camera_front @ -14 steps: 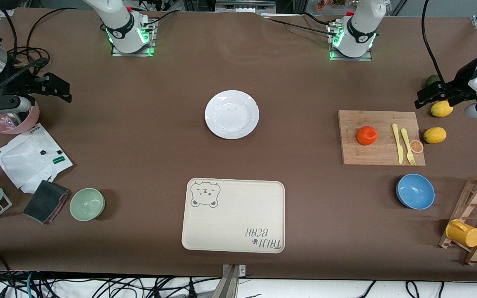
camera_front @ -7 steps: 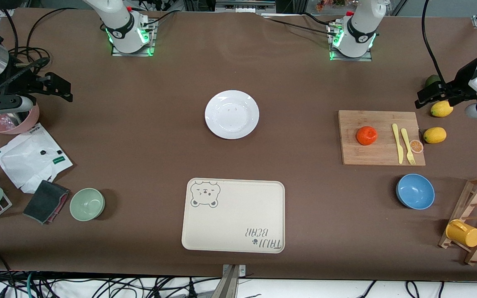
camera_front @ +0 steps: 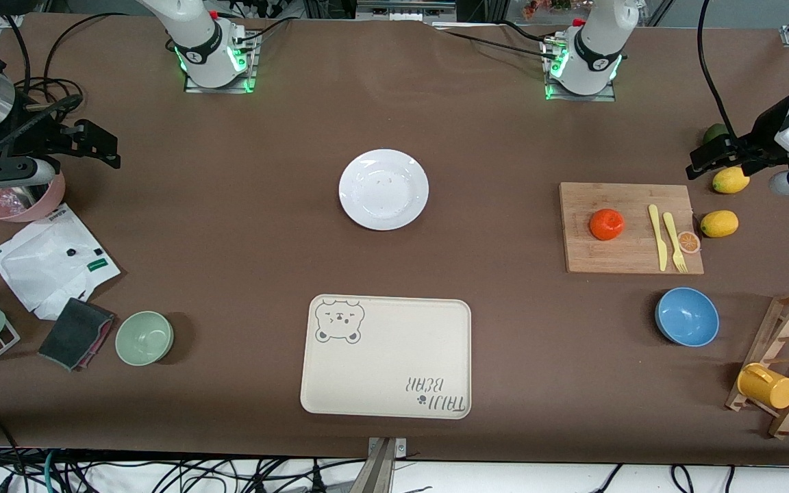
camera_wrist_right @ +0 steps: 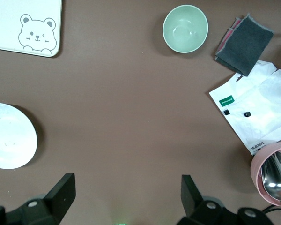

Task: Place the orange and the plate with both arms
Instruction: 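Reach the left gripper down to the orange on the cutting board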

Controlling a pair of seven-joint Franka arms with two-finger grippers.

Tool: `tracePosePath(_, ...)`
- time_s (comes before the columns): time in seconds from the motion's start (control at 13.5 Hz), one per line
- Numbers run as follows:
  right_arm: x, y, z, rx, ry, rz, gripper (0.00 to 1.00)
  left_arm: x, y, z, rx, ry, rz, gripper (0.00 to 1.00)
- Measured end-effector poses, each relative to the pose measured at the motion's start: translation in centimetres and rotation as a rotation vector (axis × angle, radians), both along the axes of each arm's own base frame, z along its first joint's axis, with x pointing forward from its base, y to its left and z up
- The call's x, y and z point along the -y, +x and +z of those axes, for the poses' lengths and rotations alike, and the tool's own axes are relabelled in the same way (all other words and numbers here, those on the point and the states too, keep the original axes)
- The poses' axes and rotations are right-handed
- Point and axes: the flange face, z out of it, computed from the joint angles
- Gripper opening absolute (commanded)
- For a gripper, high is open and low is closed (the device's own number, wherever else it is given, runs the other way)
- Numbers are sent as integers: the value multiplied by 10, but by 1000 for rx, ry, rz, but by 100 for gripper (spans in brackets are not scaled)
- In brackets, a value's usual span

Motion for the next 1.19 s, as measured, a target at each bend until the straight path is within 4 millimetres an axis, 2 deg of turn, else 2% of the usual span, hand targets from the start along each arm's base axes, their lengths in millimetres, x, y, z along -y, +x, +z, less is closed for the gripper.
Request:
tracePosePath(0.15,0,0,1,1,0,0,100,5,3,-12,-29,0,-9,100)
tracePosePath(0.22,0,0,1,1,0,0,100,7,8,-25,-54,1,-11,100)
tracePosePath(0.59,0,-1,1,0,0,0,100,5,41,-134,-228,30,-17,100)
tracePosePath(0.81,0,-1,1,-2,0,0,100,1,53,-198,-257,66,-29,100)
tracePosePath(0.96,0,-1,1,-3,0,0,100,0,48,-242,-237,99,-49,100)
tracePosePath(1.19,0,-1,1,-6,-1,0,100,-1,29,-297,-203,108,-67,100)
